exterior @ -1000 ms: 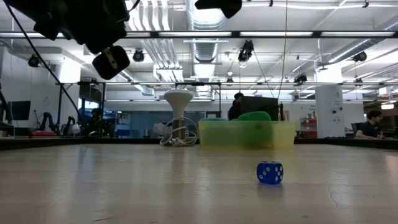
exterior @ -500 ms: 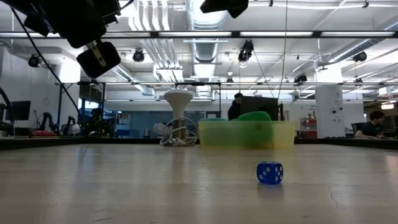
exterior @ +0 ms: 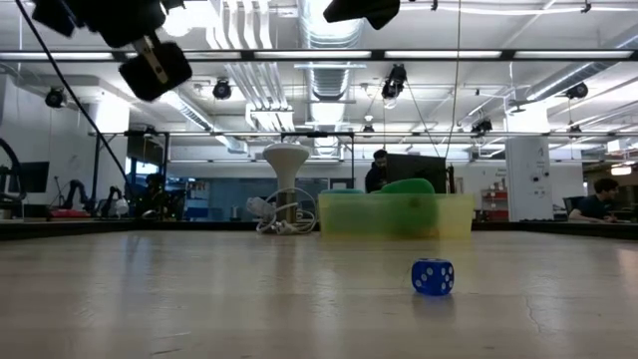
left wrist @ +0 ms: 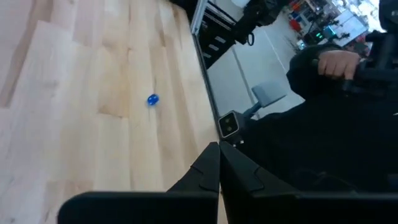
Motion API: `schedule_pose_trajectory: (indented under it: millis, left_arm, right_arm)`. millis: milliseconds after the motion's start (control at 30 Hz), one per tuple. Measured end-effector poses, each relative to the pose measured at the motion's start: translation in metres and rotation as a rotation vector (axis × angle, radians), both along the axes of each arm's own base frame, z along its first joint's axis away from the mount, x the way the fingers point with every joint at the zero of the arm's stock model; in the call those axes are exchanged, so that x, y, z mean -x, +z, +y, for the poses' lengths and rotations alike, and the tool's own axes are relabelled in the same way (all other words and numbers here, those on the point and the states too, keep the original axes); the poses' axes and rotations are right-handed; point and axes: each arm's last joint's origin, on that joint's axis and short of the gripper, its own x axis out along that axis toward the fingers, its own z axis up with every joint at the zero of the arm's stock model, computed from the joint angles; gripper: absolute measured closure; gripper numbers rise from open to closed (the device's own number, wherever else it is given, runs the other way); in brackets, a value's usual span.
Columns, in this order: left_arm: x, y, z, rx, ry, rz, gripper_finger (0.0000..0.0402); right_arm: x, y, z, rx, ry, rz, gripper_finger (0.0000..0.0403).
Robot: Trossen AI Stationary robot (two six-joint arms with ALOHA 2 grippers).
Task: Pick & Place Dice
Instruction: Put the small black dice into the yellow bin
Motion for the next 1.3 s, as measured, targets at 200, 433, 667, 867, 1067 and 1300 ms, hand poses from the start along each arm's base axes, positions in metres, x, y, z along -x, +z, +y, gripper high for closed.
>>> schedule_pose_trajectory:
  millis: [200, 433, 667, 867, 1067, 1300]
  left_arm:
    - [0.006, 0.031, -0.031, -0.244, 0.014, 0.081, 0.039]
    - [-0.002, 0.035, -0.085, -0.542, -0.038, 0.136, 0.039]
    - [-0.024, 0.009, -0.137, -0.65, -0.174, 0.178, 0.0364]
    - [-0.049, -0.001, -0.173, -0.648, -0.232, 0.2, 0.0302]
    - [-0.067, -0.011, -0.195, -0.632, -0.276, 0.226, 0.025]
    - [-0.07, -0.035, -0.212, -0.636, -0.289, 0.286, 0.0232]
  right_arm:
    - [0.001, -0.001, 0.0, -0.016, -0.019, 0.019, 0.0394]
    - [0.002, -0.001, 0.003, -0.033, -0.023, 0.02, 0.0394]
    - [0.007, -0.005, 0.01, -0.031, -0.011, 0.067, 0.0394]
    - [0.018, -0.01, 0.011, 0.024, -0.137, 0.14, 0.0394]
    - [0.038, -0.006, 0.022, 0.022, -0.2, 0.196, 0.0394]
    - [0.064, 0.01, 0.043, 0.031, -0.223, 0.139, 0.0394]
